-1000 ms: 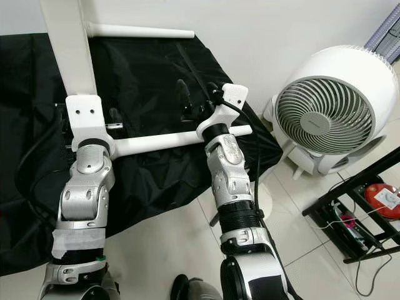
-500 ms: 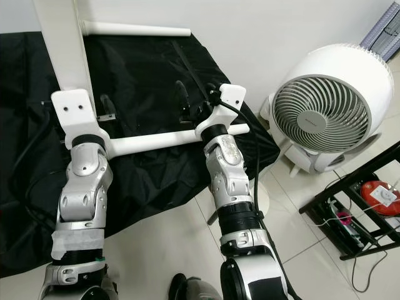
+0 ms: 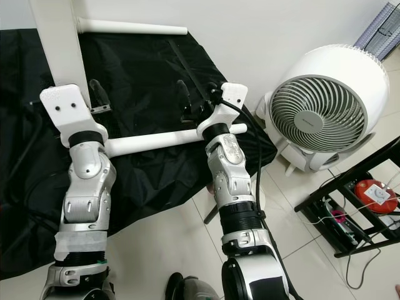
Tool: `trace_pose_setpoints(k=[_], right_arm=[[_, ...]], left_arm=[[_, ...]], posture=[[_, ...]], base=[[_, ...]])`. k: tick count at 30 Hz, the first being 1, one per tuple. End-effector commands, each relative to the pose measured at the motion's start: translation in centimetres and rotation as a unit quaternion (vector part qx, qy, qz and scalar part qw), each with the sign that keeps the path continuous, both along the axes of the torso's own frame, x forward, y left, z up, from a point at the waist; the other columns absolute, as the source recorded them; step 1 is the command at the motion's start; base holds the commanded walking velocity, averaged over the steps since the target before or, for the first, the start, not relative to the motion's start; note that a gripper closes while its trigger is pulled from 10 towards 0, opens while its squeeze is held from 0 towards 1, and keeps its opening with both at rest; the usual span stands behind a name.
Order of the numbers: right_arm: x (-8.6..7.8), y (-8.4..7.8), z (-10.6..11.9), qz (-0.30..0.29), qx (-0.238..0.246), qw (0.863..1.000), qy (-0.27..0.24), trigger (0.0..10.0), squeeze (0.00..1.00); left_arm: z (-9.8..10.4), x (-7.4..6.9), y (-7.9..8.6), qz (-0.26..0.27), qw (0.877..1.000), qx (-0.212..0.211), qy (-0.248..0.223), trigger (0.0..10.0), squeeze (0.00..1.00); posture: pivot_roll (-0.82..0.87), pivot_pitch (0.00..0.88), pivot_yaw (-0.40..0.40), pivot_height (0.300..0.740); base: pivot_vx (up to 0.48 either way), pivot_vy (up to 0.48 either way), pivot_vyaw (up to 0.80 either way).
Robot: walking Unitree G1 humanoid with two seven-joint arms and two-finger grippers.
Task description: Building children table
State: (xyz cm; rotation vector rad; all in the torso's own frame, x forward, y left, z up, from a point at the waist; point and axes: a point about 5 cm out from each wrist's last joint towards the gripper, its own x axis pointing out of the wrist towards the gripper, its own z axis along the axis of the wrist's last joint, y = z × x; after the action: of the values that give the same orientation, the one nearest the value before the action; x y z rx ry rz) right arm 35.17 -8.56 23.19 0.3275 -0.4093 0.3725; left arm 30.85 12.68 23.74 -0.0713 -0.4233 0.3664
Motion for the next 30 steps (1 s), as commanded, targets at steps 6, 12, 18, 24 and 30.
trace_pose_setpoints(k=[6, 12, 18, 24, 30], right_arm=[[-0.2, -0.8, -0.4, -0.018, 0.005, 1.000, 0.006, 10.0, 0.00], [-0.4, -1.1, -0.5, -0.026, 0.010, 1.000, 0.007, 10.0, 0.00], [-0.4, -1.3, -0.6, -0.030, 0.011, 0.999, 0.008, 10.0, 0.00], [-0.4, -1.4, -0.6, -0.031, 0.009, 0.999, 0.008, 10.0, 0.00], [0.0, -2.5, -0.6, -0.044, -0.001, 0.999, 0.006, 10.0, 0.00]], left_arm=[[-0.7, 0.0, -1.3, -0.018, 1.000, 0.005, 0.005, 2.0, 0.00], [-1.1, 0.2, -1.2, -0.016, 1.000, 0.017, 0.007, 0.0, 0.00], [-1.0, 0.2, -1.1, -0.012, 0.999, 0.032, 0.002, 0.0, 0.00], [-0.6, -0.1, 0.5, 0.013, 0.999, 0.049, -0.008, 0.0, 0.00], [-0.2, -0.8, 2.8, 0.041, 0.997, 0.067, -0.014, 0.0, 0.00]], posture=[[0.11, 0.144, -0.147, 0.740], [0.11, 0.146, -0.136, 0.740], [0.11, 0.148, -0.137, 0.740], [0.11, 0.149, -0.138, 0.740], [0.15, 0.145, -0.148, 0.740]], base=[[0.000, 0.000, 0.00], [0.000, 0.000, 0.00], [0.000, 0.000, 0.00], [0.000, 0.000, 0.00], [0.000, 0.000, 0.00]])
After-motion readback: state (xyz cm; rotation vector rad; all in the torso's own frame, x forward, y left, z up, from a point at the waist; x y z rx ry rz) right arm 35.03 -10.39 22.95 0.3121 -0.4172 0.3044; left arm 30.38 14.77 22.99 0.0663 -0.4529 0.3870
